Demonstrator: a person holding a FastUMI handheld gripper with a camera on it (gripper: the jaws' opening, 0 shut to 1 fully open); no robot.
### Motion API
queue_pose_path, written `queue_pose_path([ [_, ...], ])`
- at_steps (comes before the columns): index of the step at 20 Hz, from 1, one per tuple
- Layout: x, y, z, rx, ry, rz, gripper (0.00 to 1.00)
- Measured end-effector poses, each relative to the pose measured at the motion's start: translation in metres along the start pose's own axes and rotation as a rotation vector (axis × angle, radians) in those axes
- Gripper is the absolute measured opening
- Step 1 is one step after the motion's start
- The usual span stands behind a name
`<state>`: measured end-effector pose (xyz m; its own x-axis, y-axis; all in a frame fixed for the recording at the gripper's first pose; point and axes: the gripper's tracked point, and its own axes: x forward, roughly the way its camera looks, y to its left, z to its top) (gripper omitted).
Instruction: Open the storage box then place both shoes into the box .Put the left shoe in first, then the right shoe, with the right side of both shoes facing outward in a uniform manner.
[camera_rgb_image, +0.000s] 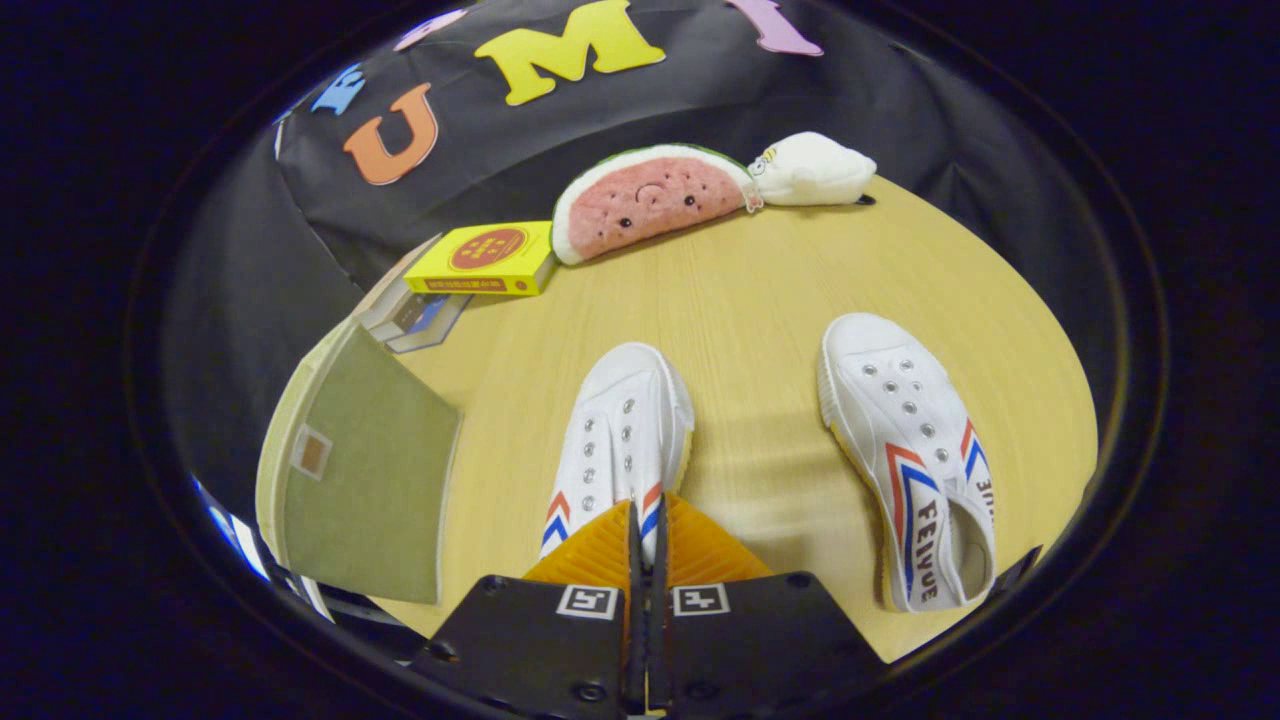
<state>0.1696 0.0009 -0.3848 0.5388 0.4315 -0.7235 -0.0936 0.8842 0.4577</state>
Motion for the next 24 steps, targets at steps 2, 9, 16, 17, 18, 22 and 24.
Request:
queue_pose_path([
  [2, -0.015, 0.016, 0.006, 0.027, -0.017, 0.009, 0.06],
  [9, -0.089, 0.106, 0.049, 0.035, -0.148, 0.008, 0.06],
  [16, -0.117, 0.242, 0.061, -0.035, -0.229, 0.067, 0.06],
  [17, -0.112, 0.262, 0.057, -0.044, -0.225, 0.077, 0.06],
  [18, -0.105, 0.281, 0.05, -0.05, -0.217, 0.087, 0.06],
  [22, -0.068, 0.333, 0.015, -0.042, -0.162, 0.12, 0.06],
  [24, -0.048, 0.347, -0.003, -0.033, -0.133, 0.121, 0.06],
])
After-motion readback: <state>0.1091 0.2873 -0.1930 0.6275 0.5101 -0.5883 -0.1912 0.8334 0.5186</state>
